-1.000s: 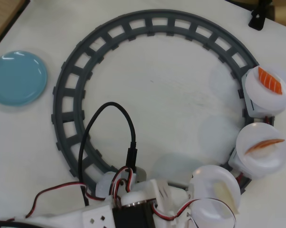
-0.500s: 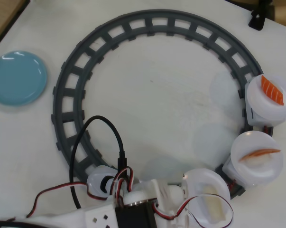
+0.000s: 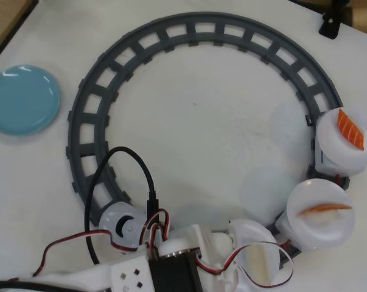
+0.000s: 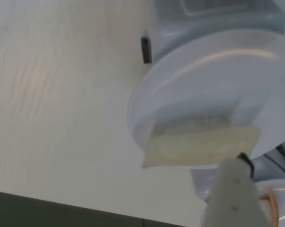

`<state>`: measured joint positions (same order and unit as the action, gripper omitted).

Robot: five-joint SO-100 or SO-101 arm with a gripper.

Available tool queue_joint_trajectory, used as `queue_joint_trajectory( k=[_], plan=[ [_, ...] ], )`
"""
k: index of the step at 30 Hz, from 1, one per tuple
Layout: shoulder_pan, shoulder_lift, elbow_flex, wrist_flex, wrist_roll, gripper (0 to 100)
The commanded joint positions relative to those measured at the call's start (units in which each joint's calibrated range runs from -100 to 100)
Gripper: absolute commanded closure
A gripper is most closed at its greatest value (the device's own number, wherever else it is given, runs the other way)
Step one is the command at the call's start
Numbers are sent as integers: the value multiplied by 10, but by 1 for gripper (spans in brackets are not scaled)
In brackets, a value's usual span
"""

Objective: Pick up the sushi from the Shinkansen and put it on the blue dish

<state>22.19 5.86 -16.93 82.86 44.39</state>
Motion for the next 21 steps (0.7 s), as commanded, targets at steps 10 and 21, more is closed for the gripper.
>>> queue_joint_trajectory(
  k=[10, 21],
  plan=[
    [0, -4, -1, -4, 0, 72],
    [2, 55, -34, -36, -1, 72]
  ],
)
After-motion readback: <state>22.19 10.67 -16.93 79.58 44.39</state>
